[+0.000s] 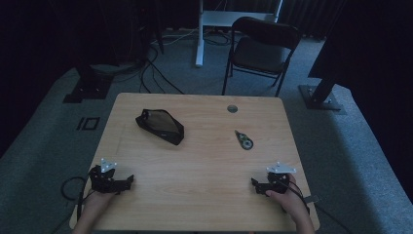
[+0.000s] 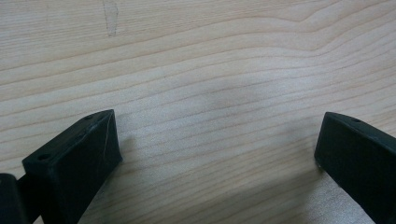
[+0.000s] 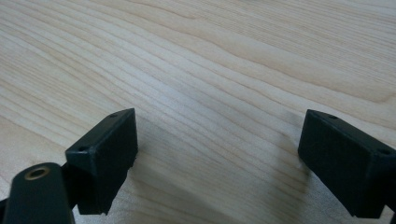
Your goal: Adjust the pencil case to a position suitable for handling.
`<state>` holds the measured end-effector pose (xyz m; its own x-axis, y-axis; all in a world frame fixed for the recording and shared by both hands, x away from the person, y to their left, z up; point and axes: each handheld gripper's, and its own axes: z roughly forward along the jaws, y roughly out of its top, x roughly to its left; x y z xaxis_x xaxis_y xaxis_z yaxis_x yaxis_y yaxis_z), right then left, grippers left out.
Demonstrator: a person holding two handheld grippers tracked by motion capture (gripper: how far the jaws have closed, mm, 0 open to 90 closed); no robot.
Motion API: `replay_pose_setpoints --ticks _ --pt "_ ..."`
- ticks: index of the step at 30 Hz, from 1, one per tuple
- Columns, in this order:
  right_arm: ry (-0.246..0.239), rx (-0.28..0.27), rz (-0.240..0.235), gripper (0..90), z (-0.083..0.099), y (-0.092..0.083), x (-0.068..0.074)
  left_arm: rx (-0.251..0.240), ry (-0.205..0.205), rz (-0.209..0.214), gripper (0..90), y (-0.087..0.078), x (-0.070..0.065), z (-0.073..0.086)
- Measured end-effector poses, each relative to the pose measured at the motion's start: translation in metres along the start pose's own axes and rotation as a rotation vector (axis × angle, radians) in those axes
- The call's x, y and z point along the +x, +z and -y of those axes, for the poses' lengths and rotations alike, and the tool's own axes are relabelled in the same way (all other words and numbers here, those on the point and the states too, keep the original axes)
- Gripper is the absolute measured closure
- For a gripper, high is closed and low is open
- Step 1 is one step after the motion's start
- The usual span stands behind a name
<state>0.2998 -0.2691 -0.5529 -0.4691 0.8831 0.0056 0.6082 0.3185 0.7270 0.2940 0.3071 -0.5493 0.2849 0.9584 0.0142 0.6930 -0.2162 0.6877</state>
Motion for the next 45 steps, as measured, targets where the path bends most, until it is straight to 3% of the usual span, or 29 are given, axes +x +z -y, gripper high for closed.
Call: replay_pose_setpoints --ticks 14,41,45 --pt "-0.015 0.001 0.005 12.7 -0.003 0.001 0.008 0.0 0.001 0.001 0.2 0.0 0.0 0.0" --pt "-0.06 -0.042 -0.05 12.8 -0.037 0.02 0.027 0.001 0.001 0.001 0.2 0.0 0.0 0.0" --pt "-0.084 -0.052 -0.063 13.0 -0.044 0.024 0.033 0.001 0.001 0.001 0.2 0.0 0.0 0.0"
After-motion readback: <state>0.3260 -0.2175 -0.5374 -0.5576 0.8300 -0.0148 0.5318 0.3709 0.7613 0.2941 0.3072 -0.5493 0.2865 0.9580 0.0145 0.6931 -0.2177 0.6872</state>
